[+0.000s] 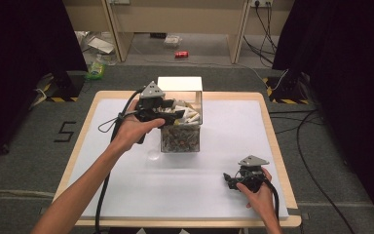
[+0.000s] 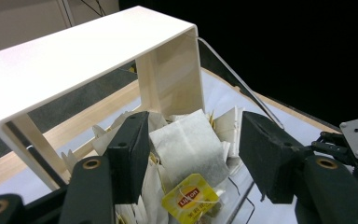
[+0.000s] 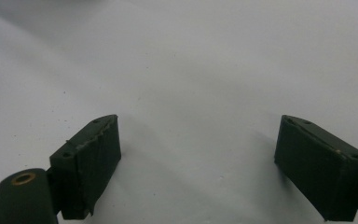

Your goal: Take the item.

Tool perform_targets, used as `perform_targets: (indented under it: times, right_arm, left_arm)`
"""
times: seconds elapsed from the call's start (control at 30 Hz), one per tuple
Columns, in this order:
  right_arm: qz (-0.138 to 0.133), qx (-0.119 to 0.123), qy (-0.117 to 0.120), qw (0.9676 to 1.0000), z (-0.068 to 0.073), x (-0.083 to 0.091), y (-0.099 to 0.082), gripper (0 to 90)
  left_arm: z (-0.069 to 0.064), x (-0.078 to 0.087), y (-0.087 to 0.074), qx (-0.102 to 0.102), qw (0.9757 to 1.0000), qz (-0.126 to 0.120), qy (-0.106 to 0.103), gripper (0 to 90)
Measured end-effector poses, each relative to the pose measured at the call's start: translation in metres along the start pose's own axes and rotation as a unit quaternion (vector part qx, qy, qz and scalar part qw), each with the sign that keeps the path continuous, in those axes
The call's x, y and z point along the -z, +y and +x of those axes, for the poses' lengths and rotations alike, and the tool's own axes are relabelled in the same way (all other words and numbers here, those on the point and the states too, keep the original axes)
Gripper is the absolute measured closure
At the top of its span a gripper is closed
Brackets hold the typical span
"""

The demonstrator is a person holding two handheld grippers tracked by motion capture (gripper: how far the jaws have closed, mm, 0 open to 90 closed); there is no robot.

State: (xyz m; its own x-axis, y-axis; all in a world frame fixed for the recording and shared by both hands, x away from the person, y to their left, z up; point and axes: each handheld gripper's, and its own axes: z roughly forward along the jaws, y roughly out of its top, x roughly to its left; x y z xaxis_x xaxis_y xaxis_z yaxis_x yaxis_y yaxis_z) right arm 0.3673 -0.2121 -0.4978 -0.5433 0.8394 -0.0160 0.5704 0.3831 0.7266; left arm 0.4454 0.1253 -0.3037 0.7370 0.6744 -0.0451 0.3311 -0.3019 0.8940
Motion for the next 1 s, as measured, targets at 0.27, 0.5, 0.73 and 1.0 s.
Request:
perform_targets:
  times: [0.27, 0.5, 0.73, 1.0]
  right_arm:
    - [0.001, -0.003, 0.0, 1.0, 0.001, 0.0, 0.0, 14.8]
    - [0.0, -0.003, 0.0, 1.0, 0.001, 0.0, 0.0, 14.8]
    - [0.001, -0.003, 0.0, 1.0, 0.001, 0.0, 0.0, 14.8]
    - [0.001, -0.002, 0.0, 1.0, 0.001, 0.0, 0.0, 14.8]
  left_arm:
    - [0.004, -0.01, 0.0, 0.006, 0.9998, 0.018, 0.008, 42.9]
    - [0.005, -0.015, -0.001, 0.01, 0.9996, 0.026, 0.004, 45.1]
    - [0.003, -0.022, -0.002, 0.007, 0.9992, 0.039, 0.0, 46.5]
    - [0.002, -0.023, -0.001, -0.004, 0.999, 0.045, 0.004, 54.2]
